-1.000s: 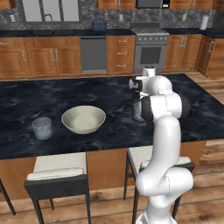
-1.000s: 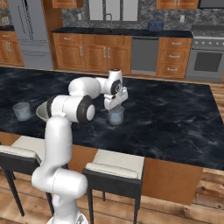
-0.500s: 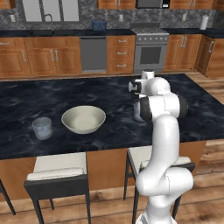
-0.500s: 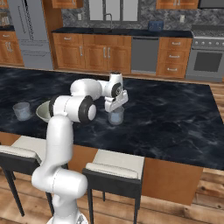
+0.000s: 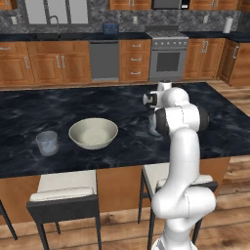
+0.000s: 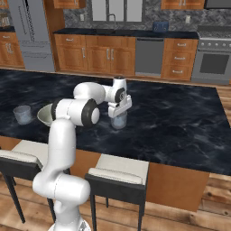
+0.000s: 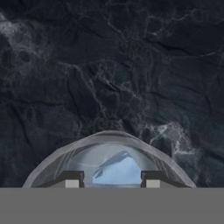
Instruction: There are four ice cubes in the ice bowl. Place two ice cubes in each glass of water.
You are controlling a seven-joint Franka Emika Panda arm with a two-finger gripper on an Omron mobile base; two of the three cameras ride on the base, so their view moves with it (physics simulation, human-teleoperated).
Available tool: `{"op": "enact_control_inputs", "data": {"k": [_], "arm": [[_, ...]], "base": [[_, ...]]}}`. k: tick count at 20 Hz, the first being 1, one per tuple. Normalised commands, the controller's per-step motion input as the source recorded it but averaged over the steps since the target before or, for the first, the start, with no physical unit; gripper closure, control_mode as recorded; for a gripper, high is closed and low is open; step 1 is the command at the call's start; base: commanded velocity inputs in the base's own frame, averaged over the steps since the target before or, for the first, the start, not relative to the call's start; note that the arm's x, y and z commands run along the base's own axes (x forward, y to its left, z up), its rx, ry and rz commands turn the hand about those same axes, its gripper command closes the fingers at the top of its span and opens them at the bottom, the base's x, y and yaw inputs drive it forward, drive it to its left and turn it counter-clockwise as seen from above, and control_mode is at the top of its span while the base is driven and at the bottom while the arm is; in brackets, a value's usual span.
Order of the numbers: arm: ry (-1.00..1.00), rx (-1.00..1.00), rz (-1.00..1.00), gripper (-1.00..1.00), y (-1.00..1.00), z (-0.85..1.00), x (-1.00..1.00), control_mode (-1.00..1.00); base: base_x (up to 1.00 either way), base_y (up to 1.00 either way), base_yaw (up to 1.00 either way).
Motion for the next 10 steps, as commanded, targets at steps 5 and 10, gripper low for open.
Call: {"op": "enact_control_inputs", "data": {"k": [5,10], "arm": [[-0.01,0.00,0.00,1.00,0.00,-0.02,0.00,-1.00],[-0.02,0.00,0.00,-1.00,0.00,-0.01,0.00,-1.00]], "base": [[0.00,0.00,0.00],[0.00,0.00,0.00]]}}
